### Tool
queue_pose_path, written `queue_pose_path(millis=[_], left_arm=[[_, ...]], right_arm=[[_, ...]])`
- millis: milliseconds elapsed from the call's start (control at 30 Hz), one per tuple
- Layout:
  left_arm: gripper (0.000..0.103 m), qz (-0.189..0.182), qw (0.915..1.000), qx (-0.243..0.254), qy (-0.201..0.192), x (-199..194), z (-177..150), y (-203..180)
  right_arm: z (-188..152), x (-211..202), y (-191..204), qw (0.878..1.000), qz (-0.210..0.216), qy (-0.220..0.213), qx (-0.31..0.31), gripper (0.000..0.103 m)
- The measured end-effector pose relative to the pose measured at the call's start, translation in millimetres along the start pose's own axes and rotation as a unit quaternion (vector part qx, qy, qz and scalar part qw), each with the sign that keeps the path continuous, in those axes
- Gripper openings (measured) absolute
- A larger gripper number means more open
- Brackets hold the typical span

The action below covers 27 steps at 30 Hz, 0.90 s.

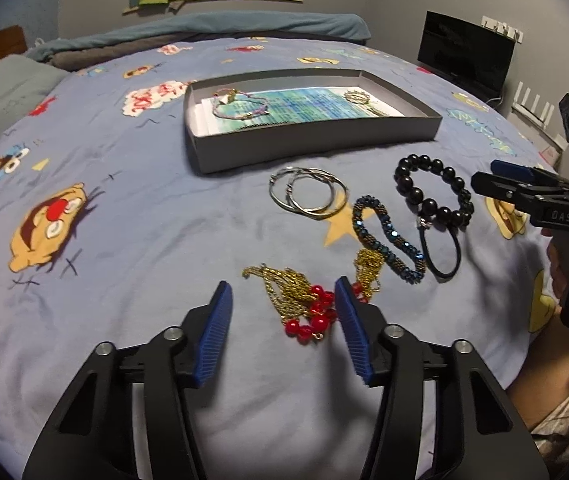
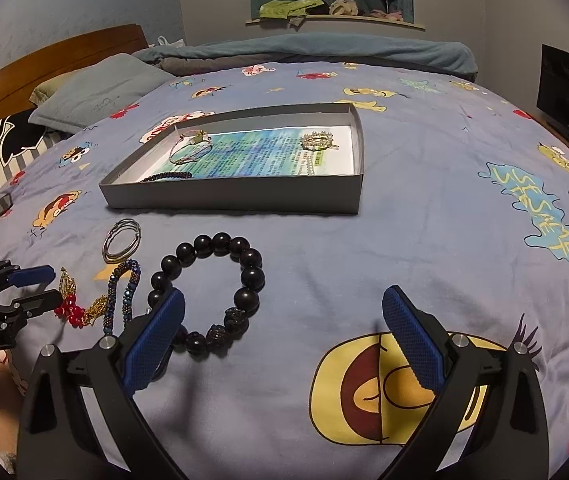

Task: Organize jewelry
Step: 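Grasp the gold red-bead chain with left tool while right grasps black bracelet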

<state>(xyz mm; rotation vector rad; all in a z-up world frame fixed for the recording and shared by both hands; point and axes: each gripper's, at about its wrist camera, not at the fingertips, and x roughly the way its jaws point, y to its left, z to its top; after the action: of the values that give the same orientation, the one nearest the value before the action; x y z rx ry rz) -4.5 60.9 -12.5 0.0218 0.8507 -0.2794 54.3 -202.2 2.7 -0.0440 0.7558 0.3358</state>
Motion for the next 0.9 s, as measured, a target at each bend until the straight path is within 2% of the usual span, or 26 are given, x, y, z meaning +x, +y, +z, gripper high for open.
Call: queue_pose_path(millis=[100,333,400,433,467,567,800,900], left_arm=[[0.039,-0.012,0.9999,-0.002,0.011,4.8,-0.9,-0.2],[0.037,-0.032,0.9985,-0.039,0.019,14.7,2.7,12.1],[0.032,-0.033,0.9984,-0.042,0.017,17.1,4.6,13.4],[0.028,-0.031,0.9985,-0.041,0.016,17.5,5.4,13.1],[0.019,-0.026,0.9988,-0.038,0.016,17.9,6.0,12.3],[0.013,-0.023,0.9991,-0.033,0.009,16.3,6.9,11.7],[0.005,-0.018,0.9998,-0.008,-0.004,8.2,6.8,4.7],[0.003,-0.015,0.9996,0.013,-0.019,1.7,8.0,-2.5]], right_arm=[[-0.4,0.8,0.1,1.0,0.003,0.001,0.0,0.095],[-1.8,5.4,2.0,1.0,0.003,0.01,-0.003,0.09],[-1.8,7.0,2.2,1.0,0.004,0.012,-0.003,0.087],[-1.9,7.6,2.2,1.0,0.003,0.013,-0.004,0.085],[-2.0,8.4,2.1,1.0,0.001,0.015,-0.004,0.084],[-2.1,10.0,1.3,1.0,0.003,0.018,-0.001,0.08],[0.4,13.3,3.0,1.0,0.009,0.022,-0.002,0.074],[2.6,15.8,4.1,1.0,0.012,0.026,0.001,0.067]])
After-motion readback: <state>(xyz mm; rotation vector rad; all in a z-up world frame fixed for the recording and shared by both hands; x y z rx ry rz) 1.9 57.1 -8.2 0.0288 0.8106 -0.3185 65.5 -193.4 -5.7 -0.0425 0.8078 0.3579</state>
